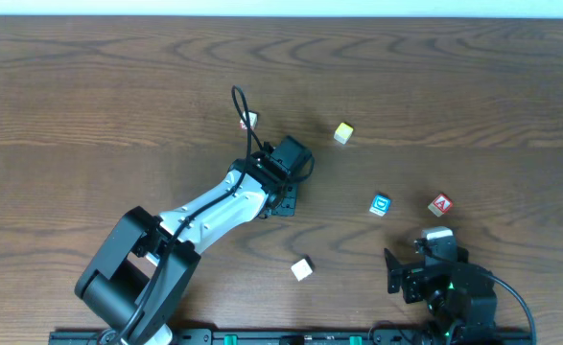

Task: Spell out Ai2
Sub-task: 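Grasp the blue '2' block with the left gripper, then place the blue '2' block right of the red 'I' block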

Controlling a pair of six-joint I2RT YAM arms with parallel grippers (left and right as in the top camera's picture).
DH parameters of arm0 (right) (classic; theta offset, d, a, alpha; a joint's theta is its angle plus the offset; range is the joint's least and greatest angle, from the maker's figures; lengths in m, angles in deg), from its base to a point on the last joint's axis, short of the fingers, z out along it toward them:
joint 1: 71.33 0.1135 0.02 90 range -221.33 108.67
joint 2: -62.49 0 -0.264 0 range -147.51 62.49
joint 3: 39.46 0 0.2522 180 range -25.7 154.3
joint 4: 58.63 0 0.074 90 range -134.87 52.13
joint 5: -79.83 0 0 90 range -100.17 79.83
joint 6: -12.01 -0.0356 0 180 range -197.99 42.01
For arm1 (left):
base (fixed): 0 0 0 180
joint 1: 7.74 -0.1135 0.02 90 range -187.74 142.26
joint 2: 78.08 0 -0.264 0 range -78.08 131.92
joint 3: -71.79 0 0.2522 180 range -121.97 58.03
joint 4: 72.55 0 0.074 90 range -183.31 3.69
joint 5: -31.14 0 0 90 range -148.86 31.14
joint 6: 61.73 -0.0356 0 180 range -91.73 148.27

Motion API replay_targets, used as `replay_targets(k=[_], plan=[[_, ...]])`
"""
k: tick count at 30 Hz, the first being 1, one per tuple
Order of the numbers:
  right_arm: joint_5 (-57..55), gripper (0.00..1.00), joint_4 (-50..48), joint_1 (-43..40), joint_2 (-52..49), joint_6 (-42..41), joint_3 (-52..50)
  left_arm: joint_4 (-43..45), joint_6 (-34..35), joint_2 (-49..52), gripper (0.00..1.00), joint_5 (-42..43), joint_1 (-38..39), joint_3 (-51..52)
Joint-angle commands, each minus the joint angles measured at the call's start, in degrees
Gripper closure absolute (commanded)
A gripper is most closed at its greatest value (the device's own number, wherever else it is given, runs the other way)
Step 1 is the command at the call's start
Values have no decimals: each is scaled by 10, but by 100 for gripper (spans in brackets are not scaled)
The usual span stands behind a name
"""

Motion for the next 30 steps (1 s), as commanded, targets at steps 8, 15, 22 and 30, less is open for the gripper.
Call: replay_targets(k=[8, 15, 22, 30], plan=[[2, 1, 3, -9, 4, 9, -7, 22, -47, 8, 94, -1, -1, -63], [3, 1, 3, -9, 4, 9, -7, 66, -79, 22, 94, -18, -1, -150], [2, 1, 3, -9, 4, 9, -7, -13, -80, 129, 94, -17, -1, -289], [2, 1, 3, -9, 4, 9, -7, -47, -57, 186, 94, -17, -2, -334]])
